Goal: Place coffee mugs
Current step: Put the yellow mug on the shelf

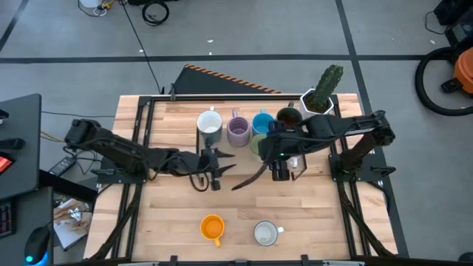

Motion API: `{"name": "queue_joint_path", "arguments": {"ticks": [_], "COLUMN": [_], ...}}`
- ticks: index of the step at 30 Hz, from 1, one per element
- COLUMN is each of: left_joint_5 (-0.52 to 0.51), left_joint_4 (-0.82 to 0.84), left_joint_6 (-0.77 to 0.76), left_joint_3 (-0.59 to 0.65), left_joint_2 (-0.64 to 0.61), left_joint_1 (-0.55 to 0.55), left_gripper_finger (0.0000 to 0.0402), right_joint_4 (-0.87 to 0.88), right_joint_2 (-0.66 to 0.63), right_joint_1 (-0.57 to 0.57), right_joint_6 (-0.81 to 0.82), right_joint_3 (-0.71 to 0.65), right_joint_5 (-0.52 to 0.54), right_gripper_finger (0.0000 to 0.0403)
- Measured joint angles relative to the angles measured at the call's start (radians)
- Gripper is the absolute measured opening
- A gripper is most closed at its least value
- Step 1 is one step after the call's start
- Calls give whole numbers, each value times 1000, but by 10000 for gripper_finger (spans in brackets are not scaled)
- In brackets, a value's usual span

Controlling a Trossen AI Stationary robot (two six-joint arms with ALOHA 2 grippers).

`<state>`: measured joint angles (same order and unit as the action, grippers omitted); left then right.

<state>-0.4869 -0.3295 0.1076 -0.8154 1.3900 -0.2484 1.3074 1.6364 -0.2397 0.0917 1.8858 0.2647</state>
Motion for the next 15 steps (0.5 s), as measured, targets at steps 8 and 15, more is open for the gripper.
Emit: {"name": "queue_joint_path", "arguments": {"ticks": [8, 15], "left_joint_5": [71, -39], "left_joint_4": [165, 275], "left_joint_6": [227, 64], "left_joint_3": [2, -37], "left_joint_2": [-95, -108], "left_joint_1": [-186, -385], "left_gripper_finger": [149, 146], "right_joint_4": [-216, -322], "right_joint_2": [-150, -247], "right_joint_1": [-96, -231], "right_joint_6": [-49, 10], "right_joint_3": [-198, -322], "right_joint_5": [77, 222], "right_gripper_finger": [253, 253]}}
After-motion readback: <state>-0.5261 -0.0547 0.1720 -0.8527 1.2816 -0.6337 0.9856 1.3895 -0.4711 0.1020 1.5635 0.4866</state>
